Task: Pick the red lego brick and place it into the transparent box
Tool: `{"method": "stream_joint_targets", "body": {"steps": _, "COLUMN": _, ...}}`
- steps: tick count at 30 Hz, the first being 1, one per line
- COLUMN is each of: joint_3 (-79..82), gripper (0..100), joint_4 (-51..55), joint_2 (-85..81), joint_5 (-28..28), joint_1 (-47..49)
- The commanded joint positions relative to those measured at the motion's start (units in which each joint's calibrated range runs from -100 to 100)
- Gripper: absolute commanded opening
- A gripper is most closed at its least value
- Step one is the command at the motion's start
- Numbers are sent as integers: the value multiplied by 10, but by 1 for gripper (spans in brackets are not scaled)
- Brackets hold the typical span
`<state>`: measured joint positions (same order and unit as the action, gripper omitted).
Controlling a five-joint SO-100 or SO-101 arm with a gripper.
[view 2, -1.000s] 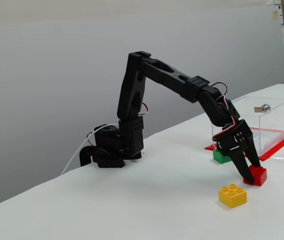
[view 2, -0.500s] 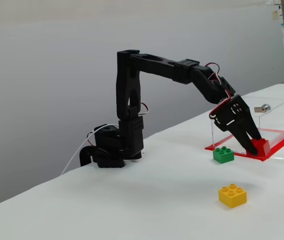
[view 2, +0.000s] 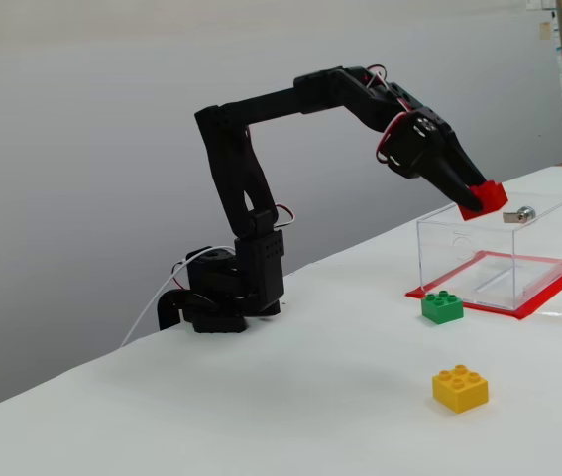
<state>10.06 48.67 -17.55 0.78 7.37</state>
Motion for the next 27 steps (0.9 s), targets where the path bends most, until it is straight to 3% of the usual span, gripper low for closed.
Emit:
{"method": "stream_joint_targets", "body": {"steps": 1, "joint_3": -7, "gripper": 3, "joint_4": 31, "joint_2": -68, "joint_5": -3, "joint_1": 3}}
{"method": "stream_joint_targets", "body": {"steps": 12, "joint_3": -7, "gripper": 3, "joint_4": 75, "joint_2": -108, "joint_5": -3, "joint_1": 5}}
{"method": "stream_joint_targets", "body": {"steps": 27, "joint_3": -8, "gripper": 3, "joint_4": 76, "joint_2": -107, "joint_5": -3, "joint_1": 167}}
